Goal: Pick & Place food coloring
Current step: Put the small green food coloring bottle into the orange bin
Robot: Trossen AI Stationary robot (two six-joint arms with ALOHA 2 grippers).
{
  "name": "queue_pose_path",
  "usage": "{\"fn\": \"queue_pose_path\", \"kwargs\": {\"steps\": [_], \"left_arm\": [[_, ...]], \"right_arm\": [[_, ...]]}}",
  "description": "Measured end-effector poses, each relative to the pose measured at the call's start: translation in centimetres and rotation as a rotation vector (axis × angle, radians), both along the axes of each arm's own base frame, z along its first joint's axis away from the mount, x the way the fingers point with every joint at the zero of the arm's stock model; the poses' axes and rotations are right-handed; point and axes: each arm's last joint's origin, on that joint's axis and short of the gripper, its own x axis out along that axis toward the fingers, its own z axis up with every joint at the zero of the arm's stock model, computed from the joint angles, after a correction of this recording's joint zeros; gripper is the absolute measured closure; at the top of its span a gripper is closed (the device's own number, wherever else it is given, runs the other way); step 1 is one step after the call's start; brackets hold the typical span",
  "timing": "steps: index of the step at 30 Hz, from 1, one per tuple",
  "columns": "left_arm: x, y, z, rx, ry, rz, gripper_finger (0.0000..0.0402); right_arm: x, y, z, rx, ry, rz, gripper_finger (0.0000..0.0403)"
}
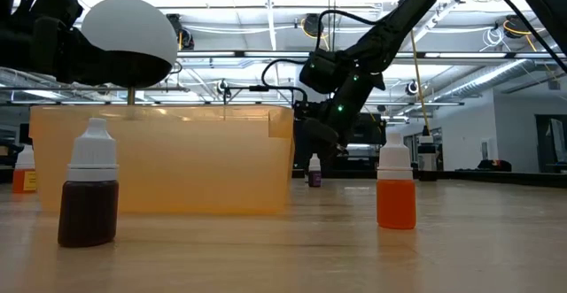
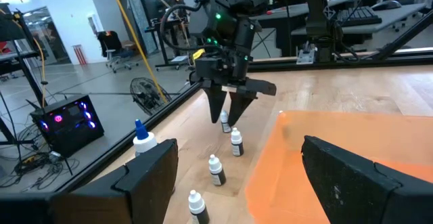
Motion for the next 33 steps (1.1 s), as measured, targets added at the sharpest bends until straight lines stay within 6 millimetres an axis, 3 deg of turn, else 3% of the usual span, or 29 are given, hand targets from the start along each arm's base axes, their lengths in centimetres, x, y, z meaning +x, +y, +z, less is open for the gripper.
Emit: {"fn": "queue_pose_path", "kwargs": {"steps": [19,23,28,33], "left_arm": [[0.0,0.0,0.0,0.000,0.000,0.000,0.0091],[0.0,0.0,0.0,0.000,0.000,0.000,0.0091],[0.0,0.0,0.0,0.000,0.000,0.000,0.0092],[0.0,0.0,0.0,0.000,0.000,0.000,0.0091]], "right_arm": [[0.0,0.0,0.0,-0.006,0.002,0.009,0.0239],[0.0,0.0,0.0,-0.010,0.003,0.015,0.0272],[0.2,0.5,0.6,-0.045,-0.003,0.063,0.0351],[0.6,2.5,2.9,-0.180,-0.010,0.099,0.0352]]}}
